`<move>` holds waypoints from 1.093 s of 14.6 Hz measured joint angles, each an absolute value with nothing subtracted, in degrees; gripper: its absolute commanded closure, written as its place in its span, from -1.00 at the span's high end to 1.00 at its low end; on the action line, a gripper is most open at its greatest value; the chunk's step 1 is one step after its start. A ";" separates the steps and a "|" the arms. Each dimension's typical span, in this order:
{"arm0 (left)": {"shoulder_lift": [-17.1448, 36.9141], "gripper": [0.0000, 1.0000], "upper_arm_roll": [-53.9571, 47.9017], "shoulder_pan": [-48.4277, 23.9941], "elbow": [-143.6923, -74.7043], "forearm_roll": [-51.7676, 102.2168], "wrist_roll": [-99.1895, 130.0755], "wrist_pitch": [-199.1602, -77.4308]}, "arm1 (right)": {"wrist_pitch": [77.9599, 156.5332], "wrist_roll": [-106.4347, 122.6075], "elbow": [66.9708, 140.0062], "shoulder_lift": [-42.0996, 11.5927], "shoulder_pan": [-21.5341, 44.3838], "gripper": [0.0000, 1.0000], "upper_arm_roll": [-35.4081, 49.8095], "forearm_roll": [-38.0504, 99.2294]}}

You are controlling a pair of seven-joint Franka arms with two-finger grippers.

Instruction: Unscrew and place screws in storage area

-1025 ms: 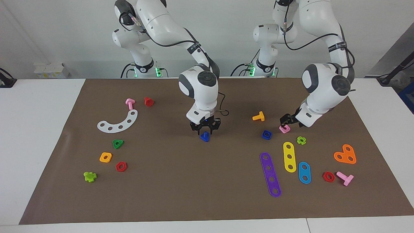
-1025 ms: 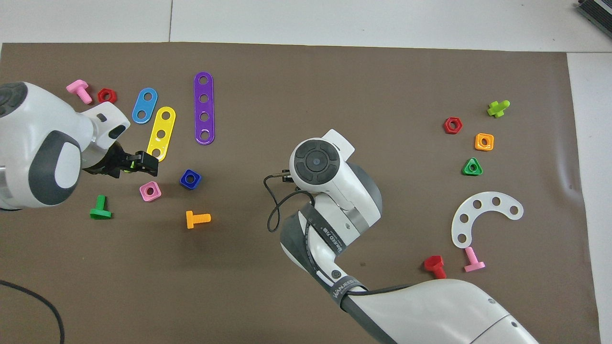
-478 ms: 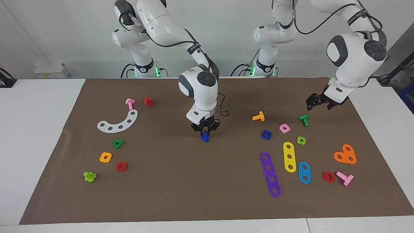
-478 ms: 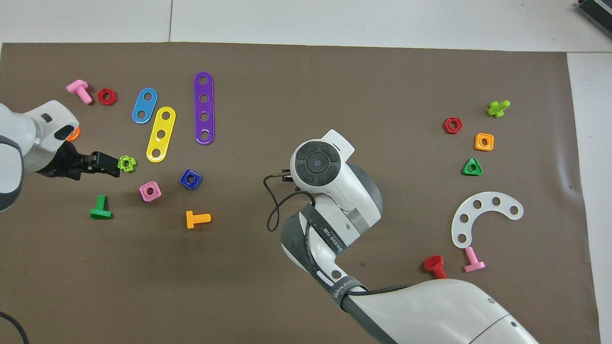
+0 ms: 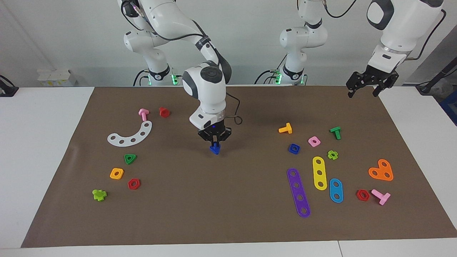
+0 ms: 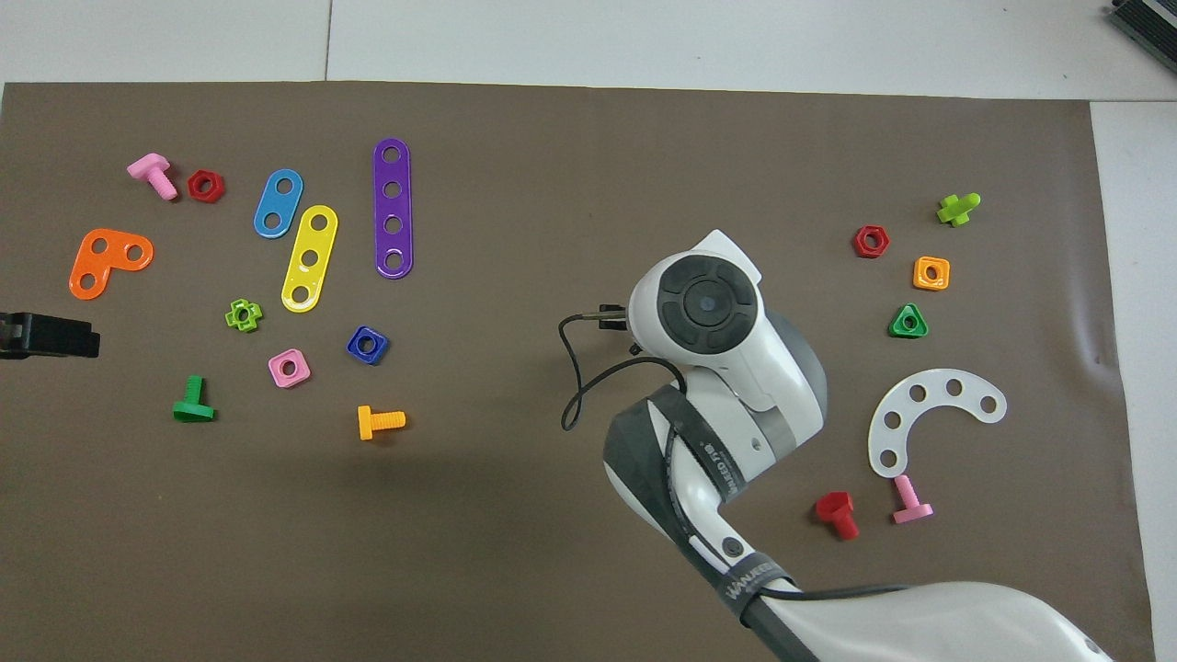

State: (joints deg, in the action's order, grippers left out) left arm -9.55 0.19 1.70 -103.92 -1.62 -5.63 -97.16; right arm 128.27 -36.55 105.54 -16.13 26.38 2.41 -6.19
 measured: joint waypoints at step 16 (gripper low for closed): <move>-7.58 1.00 -0.33 0.99 -99.80 -0.12 -5.04 -89.96 | 138.64 -23.35 120.96 -11.90 4.97 0.80 2.30 -6.23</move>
State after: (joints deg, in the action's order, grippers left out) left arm -7.58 -0.33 0.99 -99.80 -0.12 -5.04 -89.96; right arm 138.64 -23.35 120.96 -11.90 4.97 2.30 -6.23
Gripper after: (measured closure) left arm 0.000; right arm 0.811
